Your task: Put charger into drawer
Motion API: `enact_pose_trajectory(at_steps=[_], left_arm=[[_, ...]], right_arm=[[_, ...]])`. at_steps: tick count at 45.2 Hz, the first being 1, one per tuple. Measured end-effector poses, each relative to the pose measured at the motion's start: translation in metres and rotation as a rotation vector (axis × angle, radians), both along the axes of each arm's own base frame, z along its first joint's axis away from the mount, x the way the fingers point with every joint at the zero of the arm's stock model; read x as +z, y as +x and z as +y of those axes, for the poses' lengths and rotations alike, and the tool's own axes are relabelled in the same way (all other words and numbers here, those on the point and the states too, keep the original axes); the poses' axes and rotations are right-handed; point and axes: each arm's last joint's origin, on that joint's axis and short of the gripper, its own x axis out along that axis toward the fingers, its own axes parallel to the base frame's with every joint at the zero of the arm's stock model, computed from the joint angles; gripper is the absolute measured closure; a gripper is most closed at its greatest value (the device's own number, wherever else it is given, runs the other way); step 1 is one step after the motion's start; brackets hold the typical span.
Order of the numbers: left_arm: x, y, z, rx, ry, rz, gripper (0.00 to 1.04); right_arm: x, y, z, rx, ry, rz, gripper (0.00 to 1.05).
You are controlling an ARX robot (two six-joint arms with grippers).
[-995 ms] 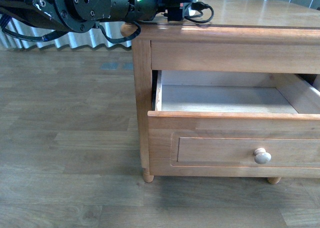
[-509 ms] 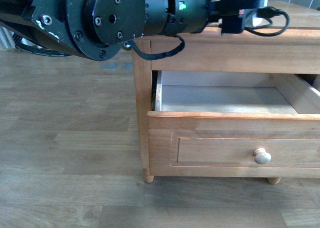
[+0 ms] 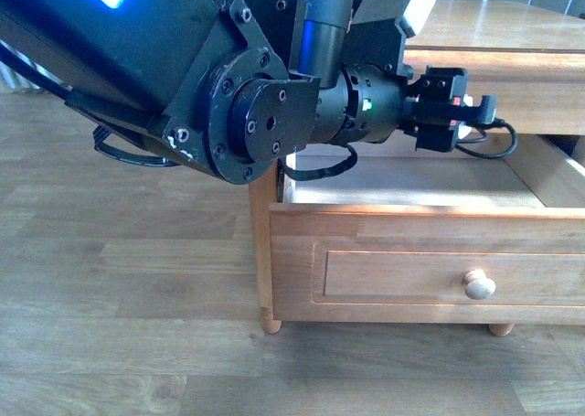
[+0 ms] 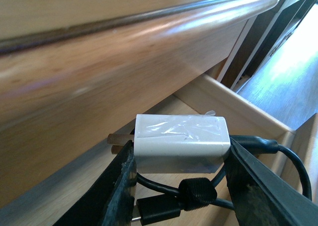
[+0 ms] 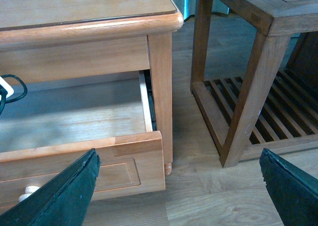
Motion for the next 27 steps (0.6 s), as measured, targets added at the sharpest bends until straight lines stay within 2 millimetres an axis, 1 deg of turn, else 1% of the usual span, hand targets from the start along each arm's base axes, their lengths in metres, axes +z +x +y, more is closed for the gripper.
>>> enact_pose_trajectory(at_steps=[4,6,8,12,14,15,18,19,21,25,27], left_arm=[[-0.003,0.002,0.002,0.004,0.004,0.009,0.58],[-0.003,0.002,0.003,0.006,0.001,0.012,0.54],[-0.003,0.002,0.003,0.003,0.001,0.011,0.46],[-0.002,0.002,0.003,-0.011,0.001,0.007,0.36],[-0.002,0.002,0.003,-0.01,0.002,0.005,0.28],[-0.002,0.002,0.003,-0.009,0.002,0.005,0.27],[-0.002,0.002,0.004,-0.005,-0.003,-0.006,0.16],[-0.001,0.002,0.004,-0.003,-0.007,-0.013,0.11],[0.001,0.001,0.005,0.003,-0.01,-0.022,0.05],[0.009,-0.003,0.008,0.031,-0.018,-0.042,0.07],[0.019,-0.007,0.011,0.054,-0.028,-0.066,0.06]], right_arm=[[0.0,0.0,0.0,0.0,0.0,0.0,0.08],[0.0,0.0,0.0,0.0,0.0,0.0,0.08],[0.0,0.0,0.0,0.0,0.0,0.0,0.08],[0.0,0.0,0.0,0.0,0.0,0.0,0.08],[0.0,0.0,0.0,0.0,0.0,0.0,0.08],[0.0,0.0,0.0,0.0,0.0,0.0,0.08],[0.0,0.0,0.0,0.0,0.0,0.0,0.08],[0.0,0.0,0.0,0.0,0.0,0.0,0.08],[0.0,0.0,0.0,0.0,0.0,0.0,0.08],[0.0,0.0,0.0,0.0,0.0,0.0,0.08],[0.0,0.0,0.0,0.0,0.0,0.0,0.08]])
